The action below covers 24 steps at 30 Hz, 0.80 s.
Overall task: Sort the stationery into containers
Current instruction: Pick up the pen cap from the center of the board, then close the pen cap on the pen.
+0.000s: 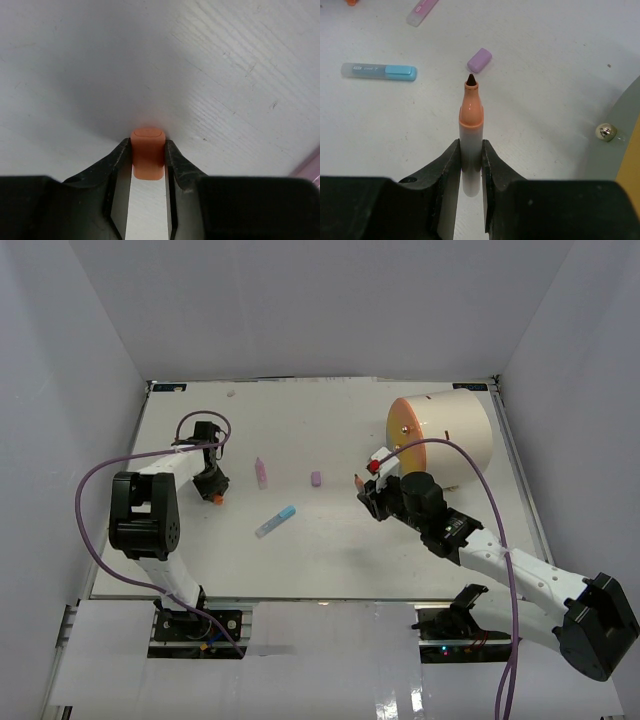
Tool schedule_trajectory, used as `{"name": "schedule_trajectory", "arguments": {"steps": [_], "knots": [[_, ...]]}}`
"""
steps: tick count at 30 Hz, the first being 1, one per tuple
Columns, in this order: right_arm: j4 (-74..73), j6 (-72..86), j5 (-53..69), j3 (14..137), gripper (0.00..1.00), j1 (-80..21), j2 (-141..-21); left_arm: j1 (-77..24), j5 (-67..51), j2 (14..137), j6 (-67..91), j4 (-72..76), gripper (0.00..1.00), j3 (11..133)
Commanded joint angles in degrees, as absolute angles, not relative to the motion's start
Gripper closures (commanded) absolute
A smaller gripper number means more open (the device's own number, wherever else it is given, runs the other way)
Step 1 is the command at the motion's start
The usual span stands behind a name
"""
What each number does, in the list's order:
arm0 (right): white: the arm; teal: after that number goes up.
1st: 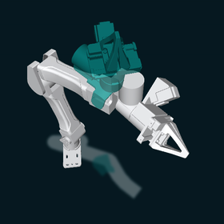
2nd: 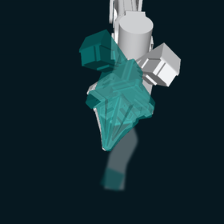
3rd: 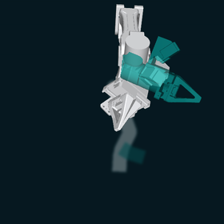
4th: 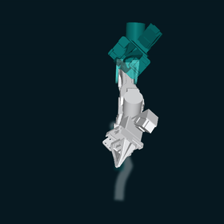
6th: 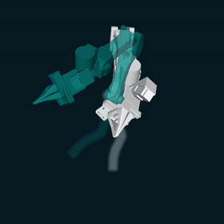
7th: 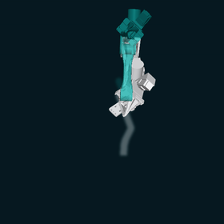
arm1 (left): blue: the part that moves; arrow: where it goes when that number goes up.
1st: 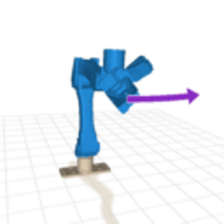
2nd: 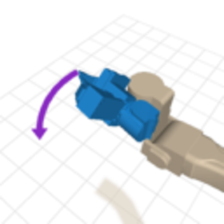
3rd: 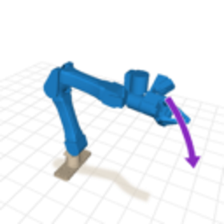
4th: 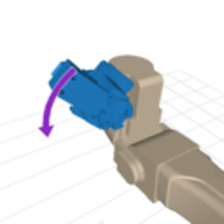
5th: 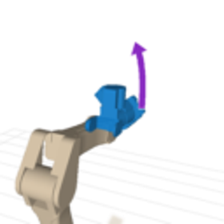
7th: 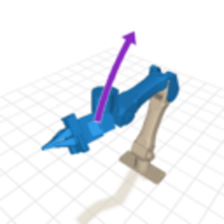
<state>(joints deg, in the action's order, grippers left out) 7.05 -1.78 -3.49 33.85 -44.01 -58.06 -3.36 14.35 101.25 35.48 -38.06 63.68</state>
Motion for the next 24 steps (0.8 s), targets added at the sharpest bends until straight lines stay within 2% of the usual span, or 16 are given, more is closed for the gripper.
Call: {"name": "schedule_trajectory", "arguments": {"steps": [1, 4, 9, 15, 24], "knots": [[6.86, -4.39, 0.78, 35.94, 0.92, -44.65, -58.09, -2.99, 13.54, 98.53, 34.11, -36.30, 0.66, 63.72], [4.75, -3.96, 3.34, 38.66, 0.92, -46.92, -60.11, -2.99, 9.85, 93.19, 32.26, -31.39, 0.76, 61.79], [4.13, -0.10, 2.99, 44.19, 0.92, -52.37, -65.03, -3.25, 1.00, 81.67, 29.71, -21.38, 0.83, 56.88], [3.34, 7.02, 5.01, 51.49, 0.92, -55.37, -71.62, -6.14, -10.18, 68.39, 30.85, -10.12, 0.85, 53.18], [1.67, 16.69, 4.48, 62.57, 0.92, -58.54, -80.32, -18.35, -10.90, 55.73, 33.22, 5.86, 0.85, 48.17]]}}
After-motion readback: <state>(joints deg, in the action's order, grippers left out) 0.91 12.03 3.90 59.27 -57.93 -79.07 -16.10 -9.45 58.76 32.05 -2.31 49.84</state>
